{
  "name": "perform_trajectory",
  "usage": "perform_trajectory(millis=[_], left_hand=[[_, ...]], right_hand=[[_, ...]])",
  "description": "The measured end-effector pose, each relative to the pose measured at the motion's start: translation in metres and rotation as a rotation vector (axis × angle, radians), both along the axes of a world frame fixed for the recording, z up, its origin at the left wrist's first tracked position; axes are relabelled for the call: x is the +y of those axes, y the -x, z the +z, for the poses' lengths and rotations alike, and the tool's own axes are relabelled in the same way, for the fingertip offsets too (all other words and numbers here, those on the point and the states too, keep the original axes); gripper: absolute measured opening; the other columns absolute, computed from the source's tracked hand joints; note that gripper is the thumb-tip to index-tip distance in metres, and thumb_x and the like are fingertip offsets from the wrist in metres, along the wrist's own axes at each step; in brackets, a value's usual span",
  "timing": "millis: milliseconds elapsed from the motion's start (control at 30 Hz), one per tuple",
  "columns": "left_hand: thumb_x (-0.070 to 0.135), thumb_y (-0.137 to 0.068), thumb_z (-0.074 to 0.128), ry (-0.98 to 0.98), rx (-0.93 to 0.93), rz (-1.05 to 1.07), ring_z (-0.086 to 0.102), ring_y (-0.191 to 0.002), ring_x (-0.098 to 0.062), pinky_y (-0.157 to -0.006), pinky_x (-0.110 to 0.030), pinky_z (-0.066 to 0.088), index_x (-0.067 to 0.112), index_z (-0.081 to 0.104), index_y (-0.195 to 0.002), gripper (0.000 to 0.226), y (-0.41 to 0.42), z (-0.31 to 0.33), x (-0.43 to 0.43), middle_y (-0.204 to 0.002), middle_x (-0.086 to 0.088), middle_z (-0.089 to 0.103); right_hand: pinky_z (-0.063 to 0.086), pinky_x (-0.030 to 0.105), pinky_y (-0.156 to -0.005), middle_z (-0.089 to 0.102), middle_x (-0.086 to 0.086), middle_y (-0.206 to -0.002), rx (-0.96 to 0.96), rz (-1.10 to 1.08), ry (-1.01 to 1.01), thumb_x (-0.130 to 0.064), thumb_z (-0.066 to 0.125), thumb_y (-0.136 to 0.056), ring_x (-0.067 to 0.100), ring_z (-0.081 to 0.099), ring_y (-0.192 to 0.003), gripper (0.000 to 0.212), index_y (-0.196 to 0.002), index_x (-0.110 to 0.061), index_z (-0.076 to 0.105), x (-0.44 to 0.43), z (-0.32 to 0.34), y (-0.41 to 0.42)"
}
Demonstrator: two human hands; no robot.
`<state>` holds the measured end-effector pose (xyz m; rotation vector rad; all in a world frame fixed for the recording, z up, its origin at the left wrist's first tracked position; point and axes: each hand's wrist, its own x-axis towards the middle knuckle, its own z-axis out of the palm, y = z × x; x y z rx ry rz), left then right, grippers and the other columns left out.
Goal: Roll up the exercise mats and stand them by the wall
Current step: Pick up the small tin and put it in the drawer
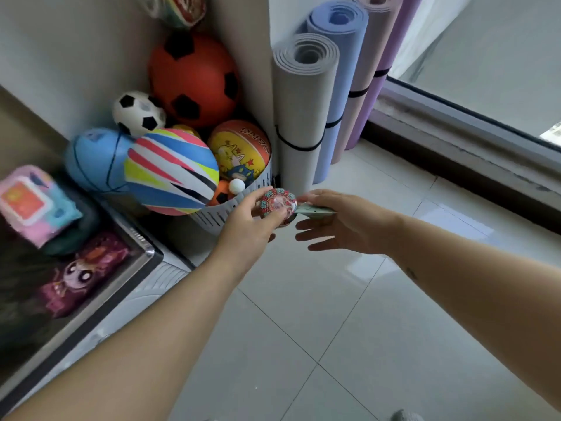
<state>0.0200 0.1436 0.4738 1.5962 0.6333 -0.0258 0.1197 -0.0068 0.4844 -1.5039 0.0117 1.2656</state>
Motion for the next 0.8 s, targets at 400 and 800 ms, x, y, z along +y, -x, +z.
perform_trajectory(millis=[400,800], left_hand=[[0.021,-0.089,0.067,-0.038,-0.049,0.19,0.066,-0.101,-0.015,-0.091,-0.039,0.054,0.039,0.056,-0.118,0.036,0.161,-0.03,0.161,-0.112,0.002,0.067],[0.017,-0.089,0.066,-0.13,-0.179,0.221,0.067,-0.09,-0.002,-0.083,-0.023,0.055,0.039,0.057,-0.115,0.035,0.194,-0.213,0.183,-0.111,0.006,0.065]], right_hand=[[0.05,0.05,-0.094,0.068,0.022,-0.111,0.117,0.237,-0.074,-0.065,0.031,-0.093,0.031,0.067,-0.097,0.067,-0.116,-0.011,0.063,0.184,-0.04,0.122],[0.052,0.043,-0.091,0.061,0.017,-0.127,0.051,0.557,-0.282,-0.093,0.036,-0.05,0.026,0.063,-0.108,0.115,-0.137,-0.017,0.047,0.218,-0.223,0.135]])
